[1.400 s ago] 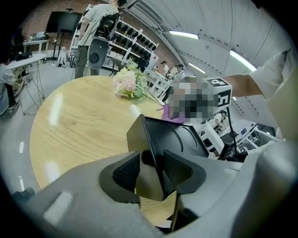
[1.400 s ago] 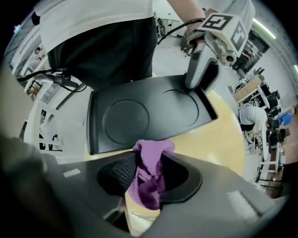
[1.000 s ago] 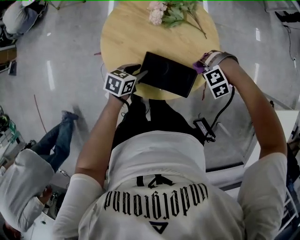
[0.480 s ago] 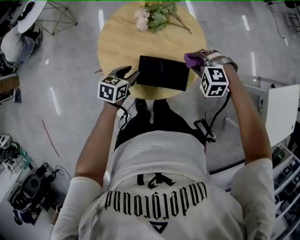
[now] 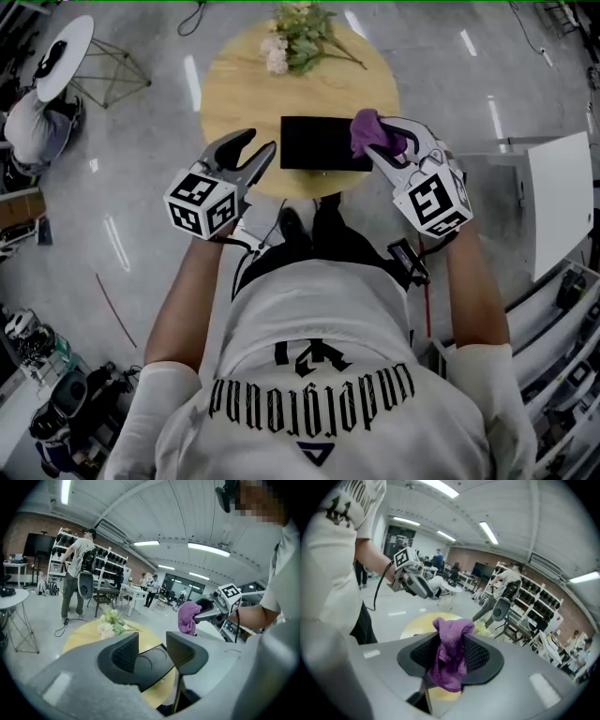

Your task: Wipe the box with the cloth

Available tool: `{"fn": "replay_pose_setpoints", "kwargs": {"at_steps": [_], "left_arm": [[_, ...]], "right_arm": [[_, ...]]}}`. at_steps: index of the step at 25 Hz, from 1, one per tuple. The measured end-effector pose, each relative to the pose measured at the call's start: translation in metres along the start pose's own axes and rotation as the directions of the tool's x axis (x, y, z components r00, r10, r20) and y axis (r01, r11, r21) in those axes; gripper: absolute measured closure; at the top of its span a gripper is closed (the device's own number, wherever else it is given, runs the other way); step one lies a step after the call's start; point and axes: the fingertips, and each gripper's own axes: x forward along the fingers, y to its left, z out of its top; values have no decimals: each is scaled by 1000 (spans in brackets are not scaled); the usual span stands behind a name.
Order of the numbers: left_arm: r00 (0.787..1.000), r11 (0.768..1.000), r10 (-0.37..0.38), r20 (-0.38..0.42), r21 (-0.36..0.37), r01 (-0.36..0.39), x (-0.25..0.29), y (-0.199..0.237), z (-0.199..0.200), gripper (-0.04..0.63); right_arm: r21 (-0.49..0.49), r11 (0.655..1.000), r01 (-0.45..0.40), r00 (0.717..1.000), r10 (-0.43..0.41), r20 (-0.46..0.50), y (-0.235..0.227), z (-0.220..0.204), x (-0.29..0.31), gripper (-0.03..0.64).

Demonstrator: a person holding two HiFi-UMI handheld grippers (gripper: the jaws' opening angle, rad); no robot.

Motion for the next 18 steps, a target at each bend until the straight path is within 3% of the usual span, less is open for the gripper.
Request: {"fn": "replay_pose_setpoints", "kwargs": {"at_steps": [6, 10, 13, 18], "left_arm": [[987, 996, -45, 154, 84, 32, -51, -44, 60, 420], [970, 989, -45, 238, 147, 10, -90, -85, 82, 512], [957, 982, -49, 286, 187, -5, -110, -105, 91, 560], [948, 979, -56, 313, 205, -10, -135, -114, 109, 591]], "right_arm": [[221, 963, 157, 966, -196, 167, 8, 65, -66, 463], [345, 914, 215, 922, -307, 237, 26, 89, -107, 463], [371, 899, 232, 904, -340, 259, 38, 99, -123, 463], [366, 895, 256, 905, -355, 235, 45, 108, -135, 463]]}}
